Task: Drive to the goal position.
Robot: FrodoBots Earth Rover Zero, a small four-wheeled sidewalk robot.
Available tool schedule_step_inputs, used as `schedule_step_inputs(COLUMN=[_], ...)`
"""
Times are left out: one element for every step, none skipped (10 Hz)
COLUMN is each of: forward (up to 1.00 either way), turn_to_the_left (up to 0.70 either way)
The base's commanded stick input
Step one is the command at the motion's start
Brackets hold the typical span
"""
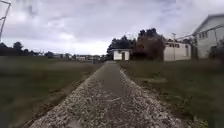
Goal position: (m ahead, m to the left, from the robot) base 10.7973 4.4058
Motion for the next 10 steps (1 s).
schedule_step_inputs(forward=[1.0, 1.0, 1.0, 1.0, 1.0, 1.0, 1.0, 1.0, 1.0, 1.0], turn_to_the_left=[0.0, 0.0, 0.0, 0.0, 0.0, 0.0, 0.0, 0.0, 0.0, 0.0])
